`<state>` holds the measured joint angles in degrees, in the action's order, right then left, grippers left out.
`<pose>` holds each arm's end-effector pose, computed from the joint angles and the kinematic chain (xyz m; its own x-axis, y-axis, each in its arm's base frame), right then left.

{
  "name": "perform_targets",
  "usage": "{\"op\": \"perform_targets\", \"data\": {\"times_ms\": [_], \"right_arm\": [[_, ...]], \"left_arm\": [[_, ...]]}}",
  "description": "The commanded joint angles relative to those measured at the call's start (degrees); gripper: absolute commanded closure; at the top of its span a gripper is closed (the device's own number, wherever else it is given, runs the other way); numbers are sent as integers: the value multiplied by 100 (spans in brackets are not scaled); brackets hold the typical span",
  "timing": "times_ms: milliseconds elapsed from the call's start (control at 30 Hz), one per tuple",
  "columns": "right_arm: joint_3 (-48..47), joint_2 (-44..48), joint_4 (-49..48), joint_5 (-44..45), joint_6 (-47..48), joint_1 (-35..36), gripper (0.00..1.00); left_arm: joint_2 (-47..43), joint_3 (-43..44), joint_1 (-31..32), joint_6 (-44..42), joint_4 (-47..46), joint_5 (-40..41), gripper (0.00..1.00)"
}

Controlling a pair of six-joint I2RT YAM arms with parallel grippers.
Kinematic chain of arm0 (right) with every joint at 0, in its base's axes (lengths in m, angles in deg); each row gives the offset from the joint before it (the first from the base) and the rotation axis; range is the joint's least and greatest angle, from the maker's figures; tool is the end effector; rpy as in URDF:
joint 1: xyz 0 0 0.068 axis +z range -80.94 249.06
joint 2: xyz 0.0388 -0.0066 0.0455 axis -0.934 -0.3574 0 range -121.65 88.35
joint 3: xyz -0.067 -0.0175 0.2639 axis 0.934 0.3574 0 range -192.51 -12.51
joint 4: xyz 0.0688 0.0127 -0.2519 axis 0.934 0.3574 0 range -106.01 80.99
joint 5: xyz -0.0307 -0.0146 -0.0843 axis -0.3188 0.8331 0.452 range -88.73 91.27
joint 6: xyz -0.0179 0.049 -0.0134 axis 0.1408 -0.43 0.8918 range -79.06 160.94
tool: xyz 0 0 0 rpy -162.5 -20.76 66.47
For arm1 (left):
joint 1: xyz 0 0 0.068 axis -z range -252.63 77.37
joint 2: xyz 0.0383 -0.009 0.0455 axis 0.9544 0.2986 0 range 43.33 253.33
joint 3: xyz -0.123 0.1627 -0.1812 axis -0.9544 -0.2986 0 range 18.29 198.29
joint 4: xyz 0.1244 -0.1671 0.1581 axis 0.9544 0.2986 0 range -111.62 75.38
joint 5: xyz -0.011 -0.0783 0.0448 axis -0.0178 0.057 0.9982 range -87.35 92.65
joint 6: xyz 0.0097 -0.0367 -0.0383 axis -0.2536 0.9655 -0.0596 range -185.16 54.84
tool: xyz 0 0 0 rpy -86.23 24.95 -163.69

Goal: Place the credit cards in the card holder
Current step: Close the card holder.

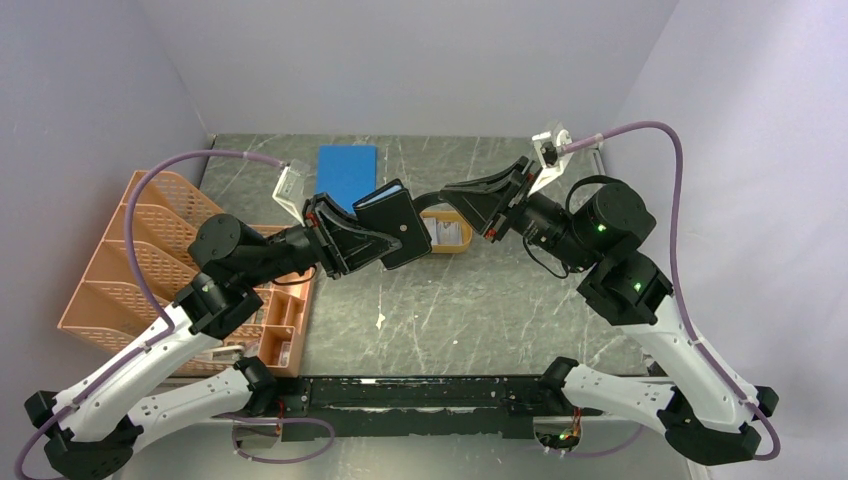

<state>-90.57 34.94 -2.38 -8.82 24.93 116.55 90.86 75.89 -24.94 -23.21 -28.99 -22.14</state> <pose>0.1085 0.1275 0.5030 -0.1080 0.2839 -0.9528 -0.8450 0.4787 0.2385 0.1060 -0.1387 0.4420 -0.4787 -0.3756 -0.7935 0.8345 0.0863 -0.5443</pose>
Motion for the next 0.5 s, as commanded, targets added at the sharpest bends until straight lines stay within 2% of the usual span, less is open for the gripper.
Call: {"op": "perform_targets", "data": {"times_ms": [0,67,167,333,467], "right_arm": [[-118,63,1,-90,43,15,84],[-137,65,46,-83,46,15,77],[-135,74,86,-64,65,15,75],[-122,90,111,-59,72,11,82],[-84,108,84,-85,52,11,92]], "left_arm": [[-88,215,-9,-74,-123,89,95],[-86,225,-4,-82,-115,89,95],[-91,225,-6,-91,-111,106,95],[-80,225,-5,-85,-135,98,95],[-97,225,-5,-84,-122,121,95]]}}
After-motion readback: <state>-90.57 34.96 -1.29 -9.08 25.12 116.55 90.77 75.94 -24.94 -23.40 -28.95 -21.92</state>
